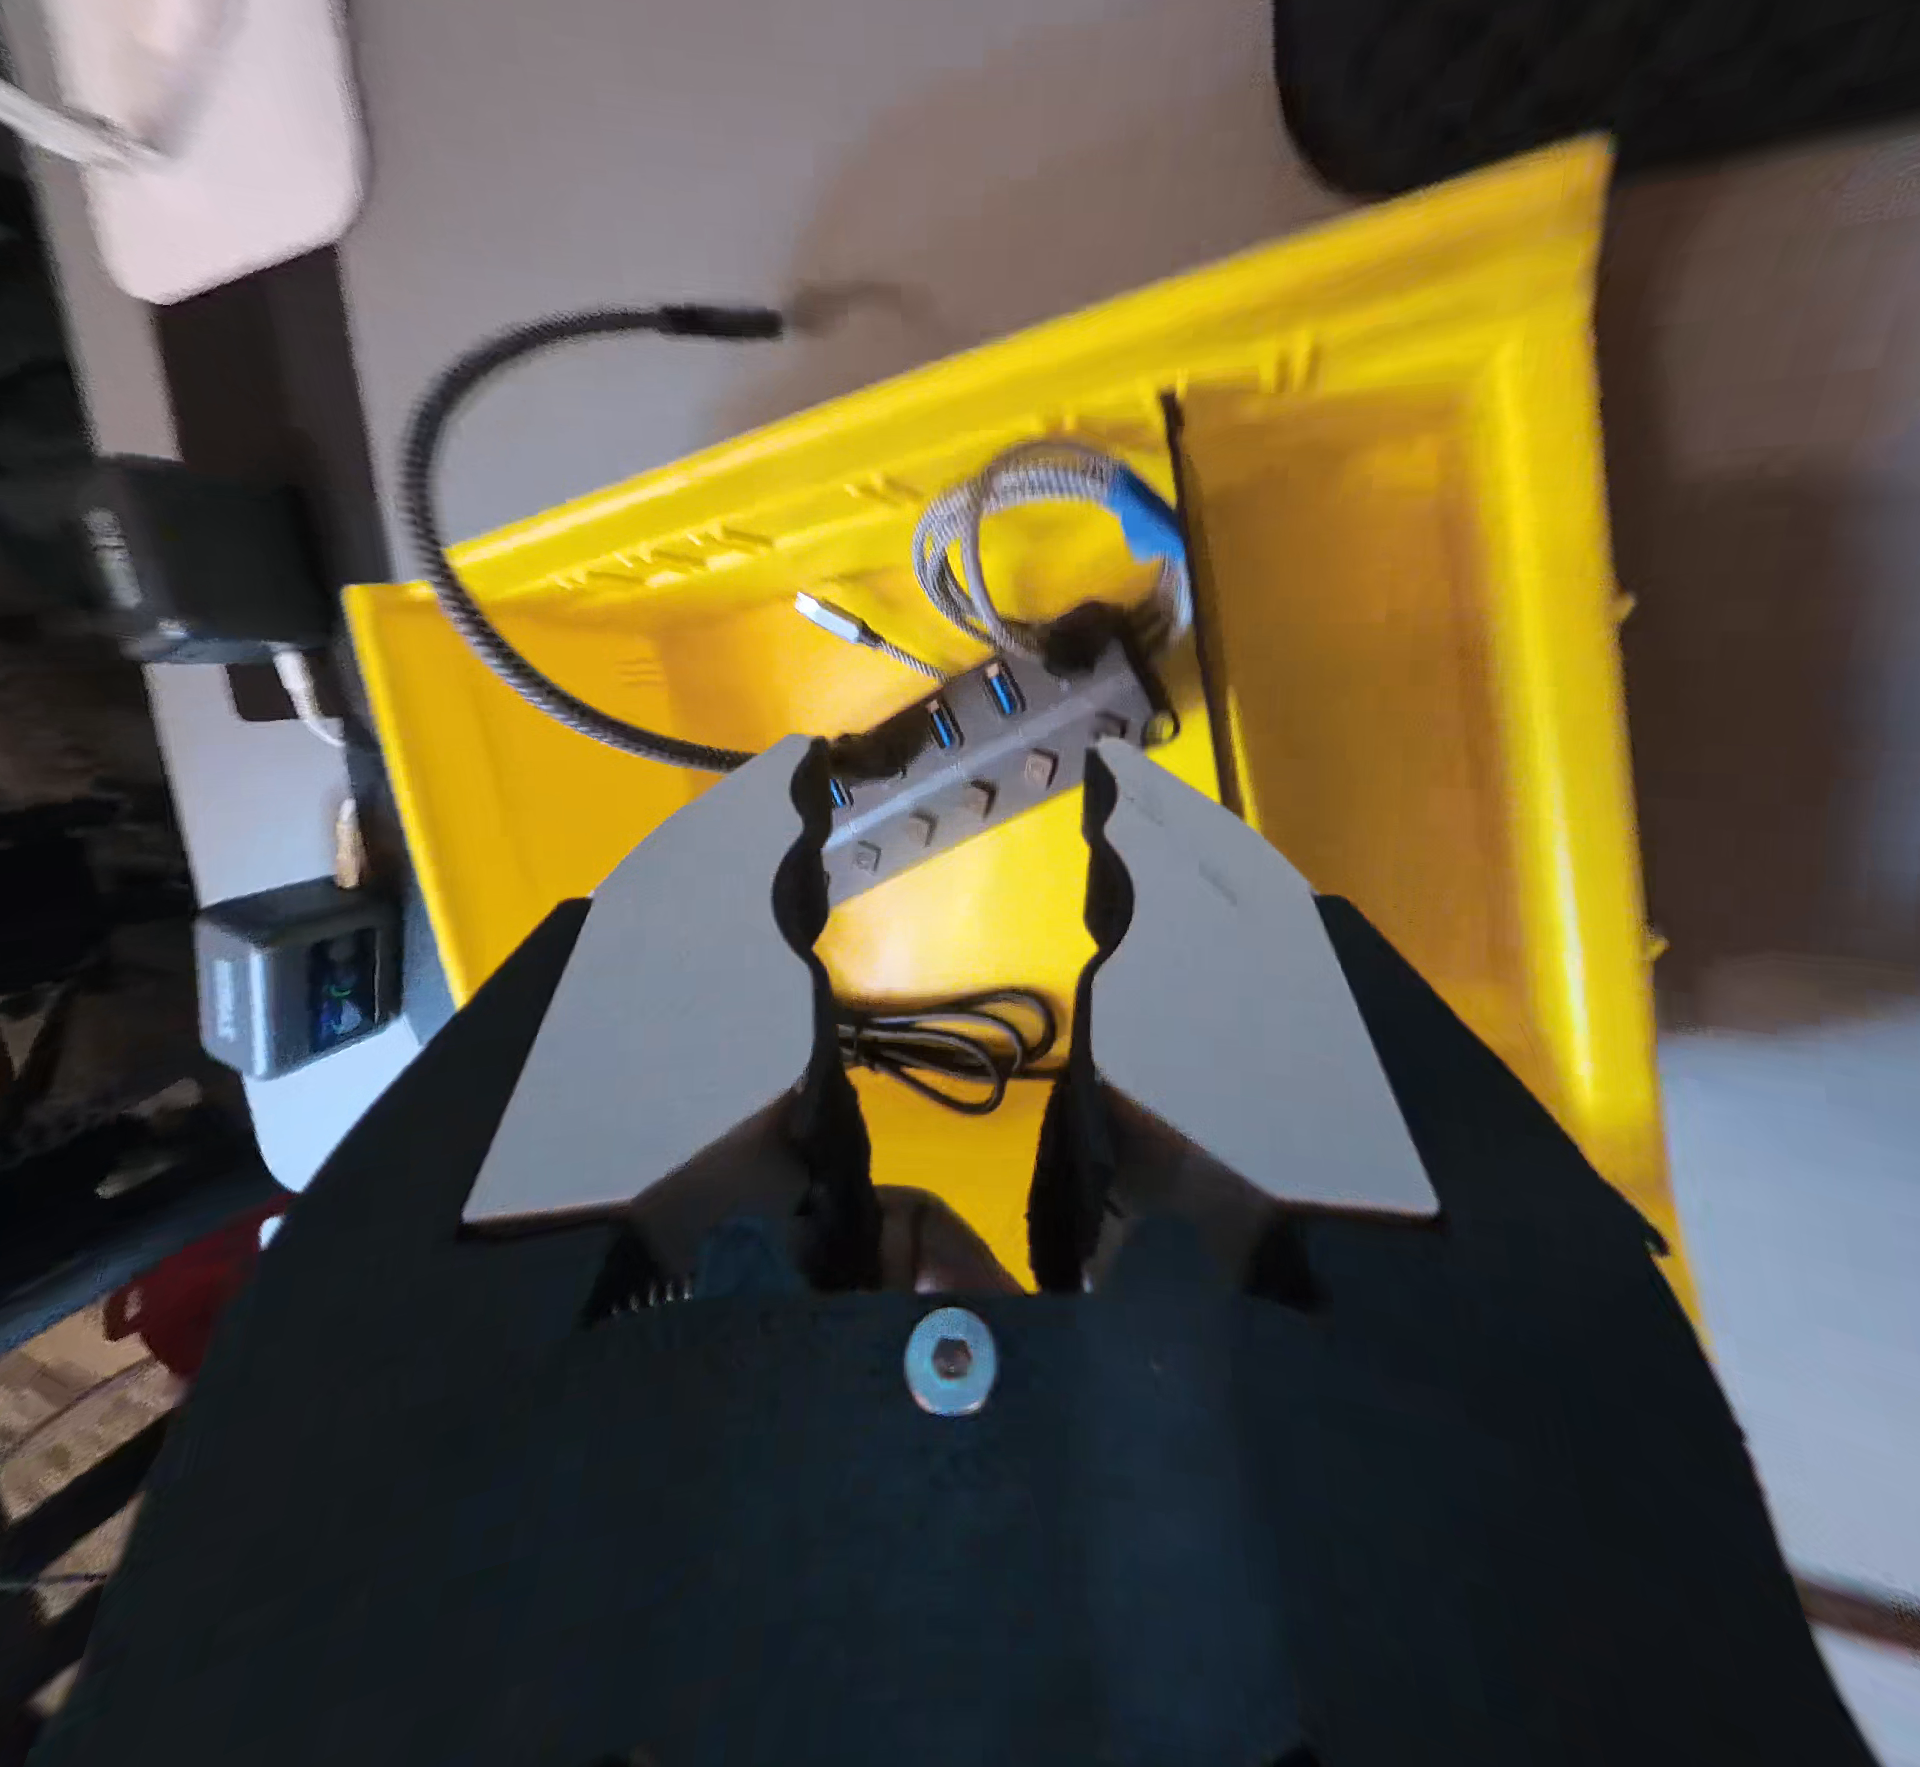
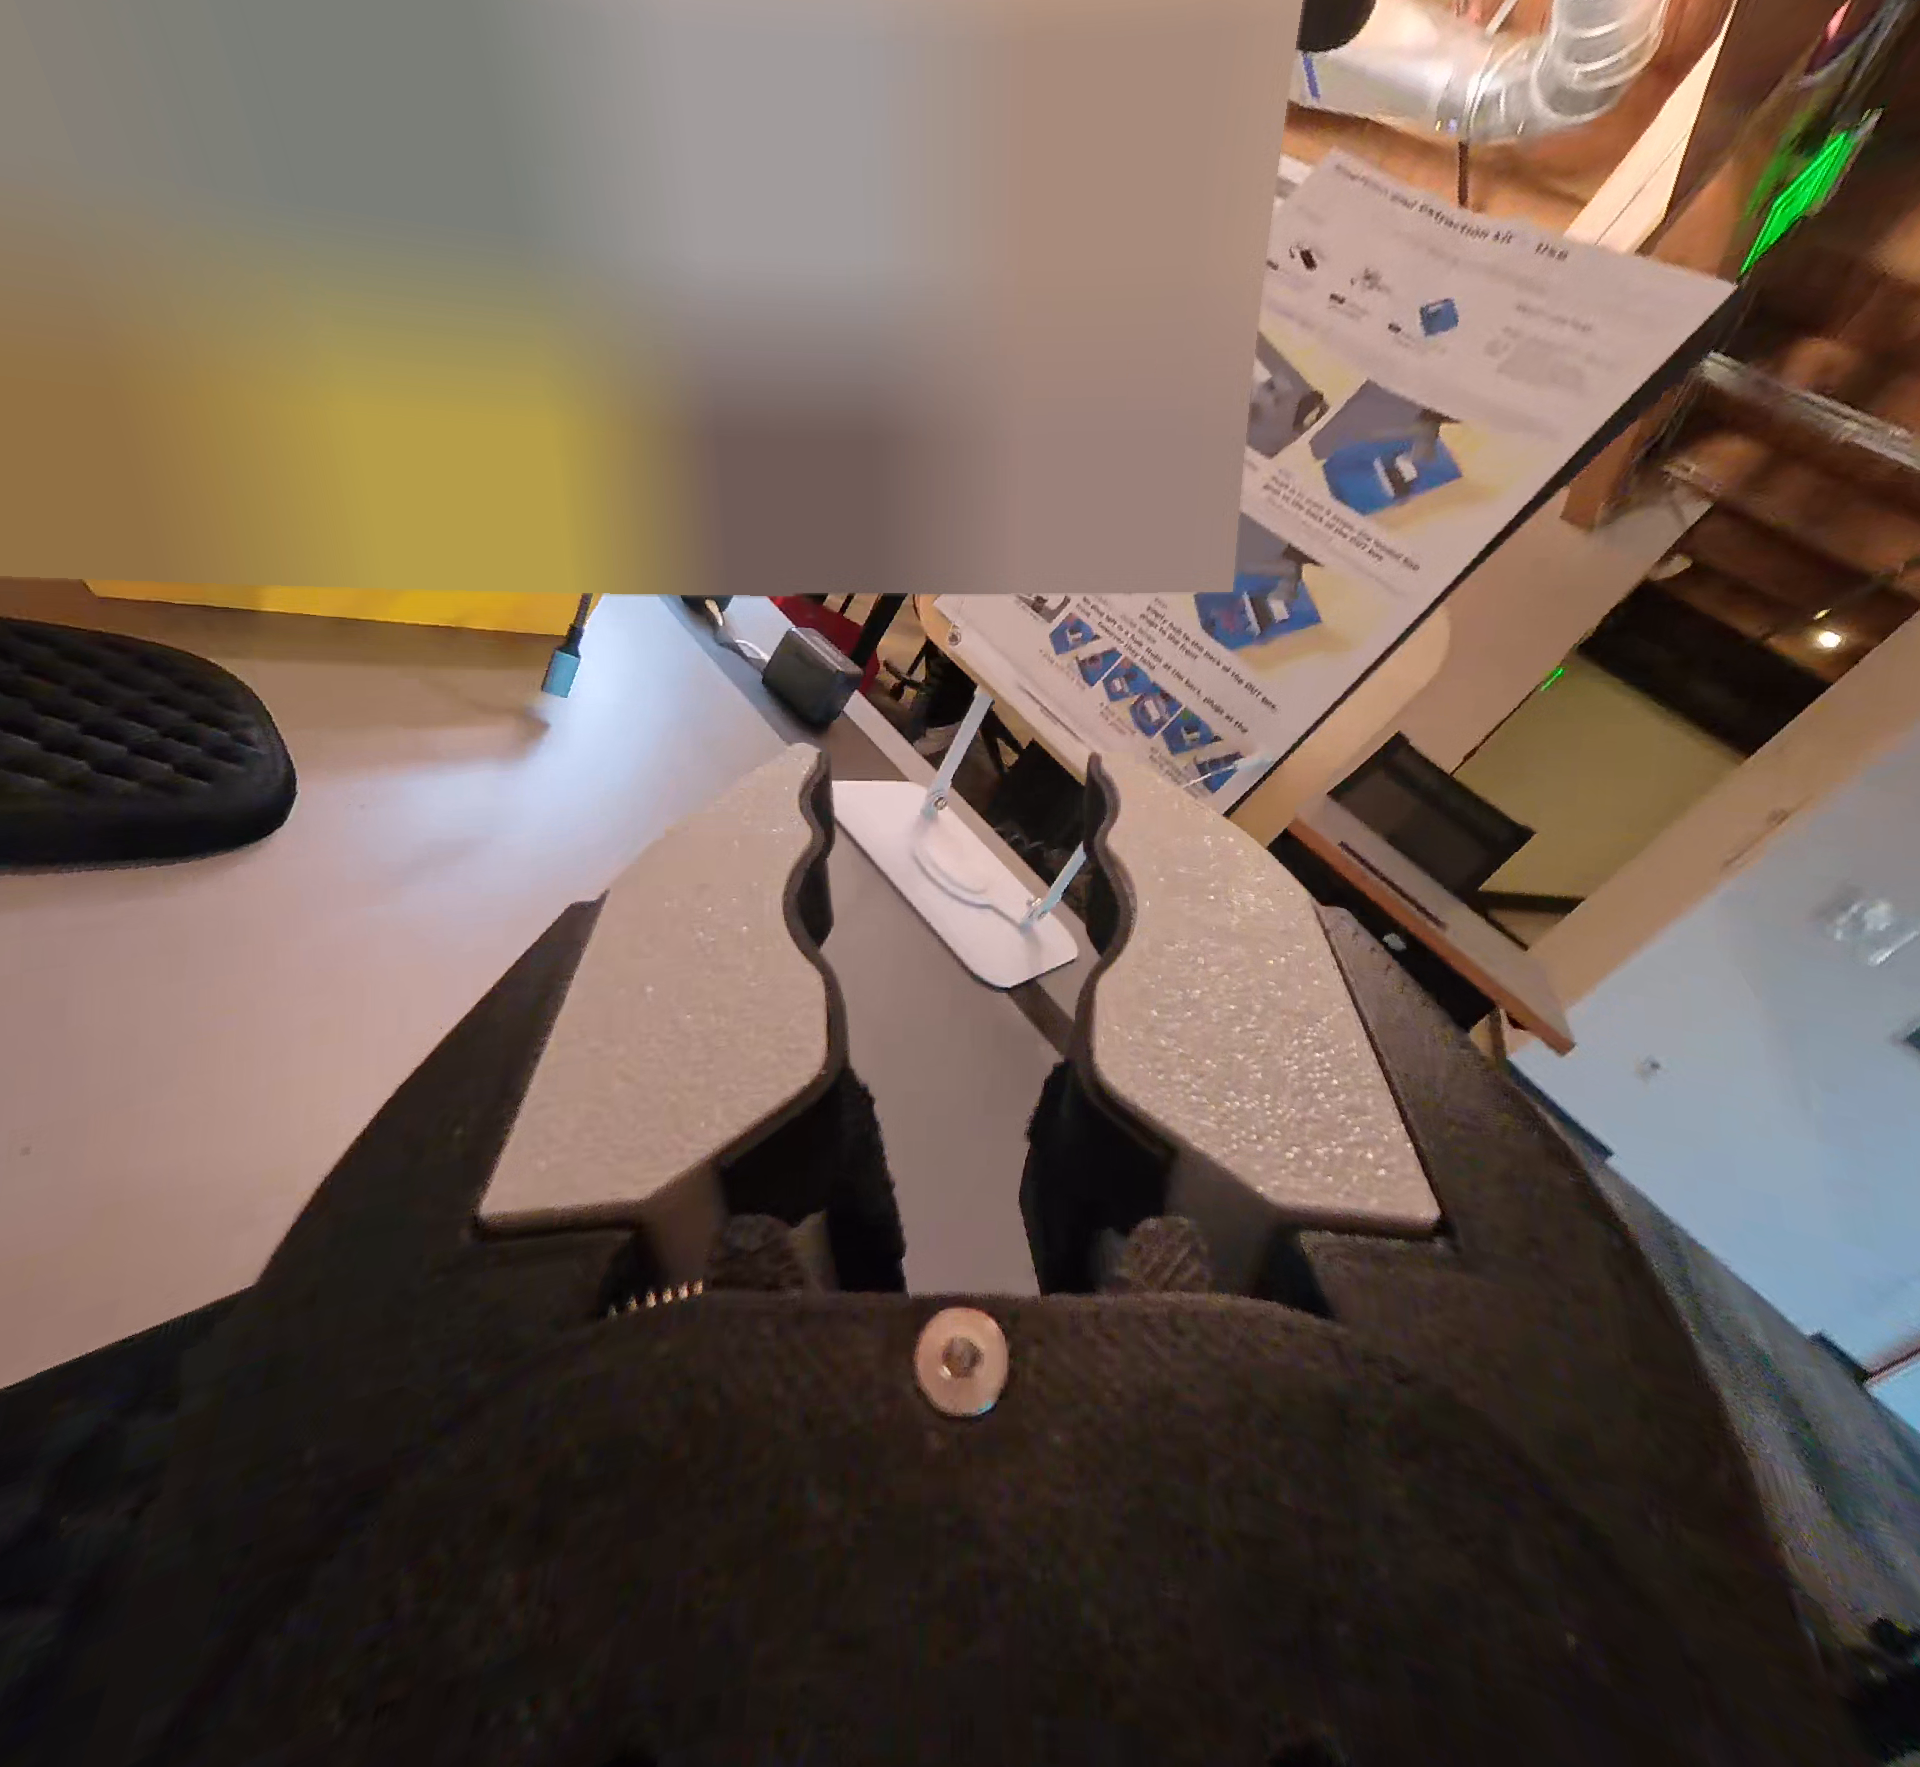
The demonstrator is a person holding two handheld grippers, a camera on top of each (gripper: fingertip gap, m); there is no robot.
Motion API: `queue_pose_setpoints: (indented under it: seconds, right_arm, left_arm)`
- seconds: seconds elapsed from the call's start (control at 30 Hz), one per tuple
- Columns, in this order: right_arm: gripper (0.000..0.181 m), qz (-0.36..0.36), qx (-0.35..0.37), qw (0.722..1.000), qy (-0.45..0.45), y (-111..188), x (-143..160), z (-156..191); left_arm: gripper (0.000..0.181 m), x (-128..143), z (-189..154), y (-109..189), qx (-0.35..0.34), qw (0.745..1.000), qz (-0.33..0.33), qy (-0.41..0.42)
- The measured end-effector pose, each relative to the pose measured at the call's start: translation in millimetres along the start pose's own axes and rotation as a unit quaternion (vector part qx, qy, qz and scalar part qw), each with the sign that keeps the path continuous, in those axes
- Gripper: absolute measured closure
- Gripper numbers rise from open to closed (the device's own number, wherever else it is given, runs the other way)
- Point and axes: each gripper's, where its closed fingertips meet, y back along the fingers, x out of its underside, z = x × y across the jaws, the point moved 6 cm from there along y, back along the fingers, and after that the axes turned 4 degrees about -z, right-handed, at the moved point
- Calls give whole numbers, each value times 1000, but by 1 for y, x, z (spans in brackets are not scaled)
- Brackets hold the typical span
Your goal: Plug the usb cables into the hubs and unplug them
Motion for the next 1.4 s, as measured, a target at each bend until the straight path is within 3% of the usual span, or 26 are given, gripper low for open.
queue_pose_setpoints:
  seconds: [0.2,0.43,0.73,0.87,1.0,1.13,1.27,1.4]
  right_arm:
    - [138,-8,9,1000,26,-3,-8,1]
    - [139,34,13,998,51,-13,-1,4]
    - [141,43,8,998,50,-22,3,6]
    - [141,42,7,998,47,-23,6,8]
    - [142,33,7,998,44,-21,7,9]
    - [142,21,6,999,40,-17,5,11]
    - [142,14,-1,999,35,-15,5,16]
    - [142,-1,-17,999,30,-19,4,24]
  left_arm:
    - [121,17,1,-59,105,977,115,-143]
    - [117,29,-2,-87,191,946,152,-213]
    - [115,33,-12,-106,202,929,151,-273]
    - [118,28,-7,-97,147,939,147,-273]
    - [120,8,7,-68,38,969,106,-219]
    - [121,-14,18,-35,-88,984,40,-152]
    - [122,-35,26,-4,-226,969,-37,-98]
    - [123,-62,31,28,-363,922,-118,-65]
